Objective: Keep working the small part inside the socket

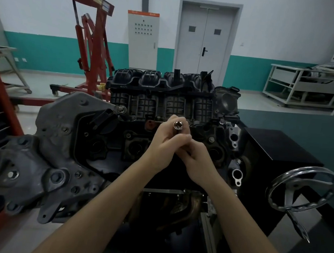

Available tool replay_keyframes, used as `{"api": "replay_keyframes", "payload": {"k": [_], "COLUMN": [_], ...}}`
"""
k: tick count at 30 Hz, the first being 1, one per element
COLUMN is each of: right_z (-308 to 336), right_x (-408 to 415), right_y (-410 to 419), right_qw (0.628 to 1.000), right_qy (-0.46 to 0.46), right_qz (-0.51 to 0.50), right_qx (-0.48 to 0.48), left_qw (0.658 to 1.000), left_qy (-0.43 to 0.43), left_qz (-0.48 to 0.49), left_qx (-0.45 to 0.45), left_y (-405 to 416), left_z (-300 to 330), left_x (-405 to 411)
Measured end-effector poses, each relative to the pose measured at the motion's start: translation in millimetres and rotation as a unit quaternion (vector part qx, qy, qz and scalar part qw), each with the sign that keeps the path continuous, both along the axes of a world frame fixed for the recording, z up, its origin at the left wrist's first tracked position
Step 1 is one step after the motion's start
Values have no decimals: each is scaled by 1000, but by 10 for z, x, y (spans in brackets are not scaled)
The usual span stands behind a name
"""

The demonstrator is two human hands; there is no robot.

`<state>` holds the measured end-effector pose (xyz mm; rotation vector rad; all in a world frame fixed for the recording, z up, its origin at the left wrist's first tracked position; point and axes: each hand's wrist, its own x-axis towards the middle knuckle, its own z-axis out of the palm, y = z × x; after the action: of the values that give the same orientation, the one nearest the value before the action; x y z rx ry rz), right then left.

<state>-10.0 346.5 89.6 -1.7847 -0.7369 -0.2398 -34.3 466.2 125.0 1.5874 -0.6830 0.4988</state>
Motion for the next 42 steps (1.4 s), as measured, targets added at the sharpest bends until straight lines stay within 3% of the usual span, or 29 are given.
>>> {"api": "replay_keyframes", "payload": {"k": [5,8,12,16,20,23,29,32,37,42], "right_z": [-142,-186,-197,-254,-293,-313,-315,-349,-338,-323], "right_x": [-29,-25,1,69,80,78,78,95,75,59], "right_y": [135,217,235,161,166,196,133,145,171,144], "right_qw": [994,981,978,990,986,980,987,984,978,982], "right_qy": [2,-7,-38,-105,-75,-68,-115,-89,-98,-119], "right_qz": [-45,-76,-86,-54,-65,-83,-30,-50,-61,-37], "right_qx": [105,176,184,73,136,171,104,145,176,141], "left_qw": [995,987,979,987,995,991,992,995,985,996], "left_qy": [81,11,-24,-5,18,5,-4,16,-10,14], "left_qz": [29,132,201,161,92,129,127,98,173,84], "left_qx": [58,89,32,5,13,23,20,13,24,36], "left_y": [93,140,193,243,272,222,169,183,124,137], "left_z": [-40,-73,-76,-81,-97,-104,-102,-110,-113,-119], "left_x": [-80,-110,-151,-195,-220,-237,-240,-244,-240,-275]}}
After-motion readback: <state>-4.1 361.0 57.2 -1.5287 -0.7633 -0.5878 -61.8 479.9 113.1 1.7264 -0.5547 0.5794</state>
